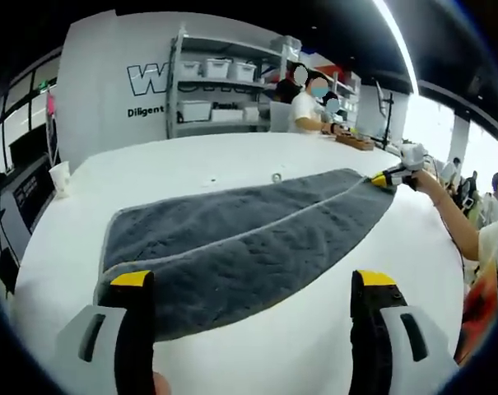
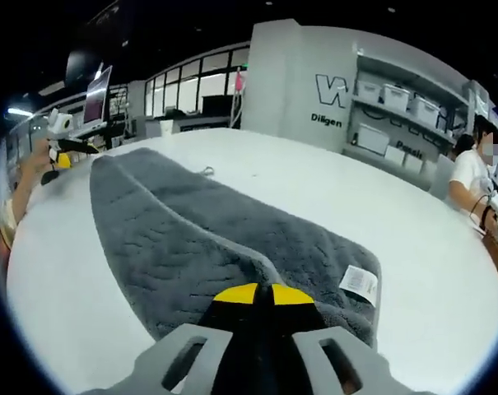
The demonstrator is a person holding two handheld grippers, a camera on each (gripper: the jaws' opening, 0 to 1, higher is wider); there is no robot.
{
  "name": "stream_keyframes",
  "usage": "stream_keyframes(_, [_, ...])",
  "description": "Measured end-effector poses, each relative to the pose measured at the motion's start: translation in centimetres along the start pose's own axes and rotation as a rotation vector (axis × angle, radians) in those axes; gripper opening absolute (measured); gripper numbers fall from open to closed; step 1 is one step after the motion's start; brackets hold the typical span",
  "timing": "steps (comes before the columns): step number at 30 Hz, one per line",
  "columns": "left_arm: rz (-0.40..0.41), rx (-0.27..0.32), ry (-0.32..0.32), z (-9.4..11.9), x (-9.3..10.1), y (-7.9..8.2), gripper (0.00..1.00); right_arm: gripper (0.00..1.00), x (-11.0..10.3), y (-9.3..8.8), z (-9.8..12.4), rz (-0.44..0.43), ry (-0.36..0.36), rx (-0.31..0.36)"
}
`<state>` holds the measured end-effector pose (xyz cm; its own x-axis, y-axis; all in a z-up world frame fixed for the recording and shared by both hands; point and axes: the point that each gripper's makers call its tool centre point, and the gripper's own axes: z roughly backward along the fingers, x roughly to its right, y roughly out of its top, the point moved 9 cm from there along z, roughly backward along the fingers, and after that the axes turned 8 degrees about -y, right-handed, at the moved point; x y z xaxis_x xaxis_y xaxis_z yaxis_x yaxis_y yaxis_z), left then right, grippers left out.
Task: Open the folded towel by lifting each exposed corner and separating the folded layers until the towel lies flat within the target outline without major curled edges
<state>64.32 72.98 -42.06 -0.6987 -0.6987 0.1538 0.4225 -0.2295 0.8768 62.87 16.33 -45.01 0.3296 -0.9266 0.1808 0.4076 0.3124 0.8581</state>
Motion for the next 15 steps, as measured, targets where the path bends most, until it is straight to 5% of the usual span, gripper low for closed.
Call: stream_keyframes(15, [-0.004, 0.031, 0.0, 0.6, 0.9, 0.8, 0.97, 0.0, -3.1, -0.2, 7.6, 0.077, -0.031, 0.064])
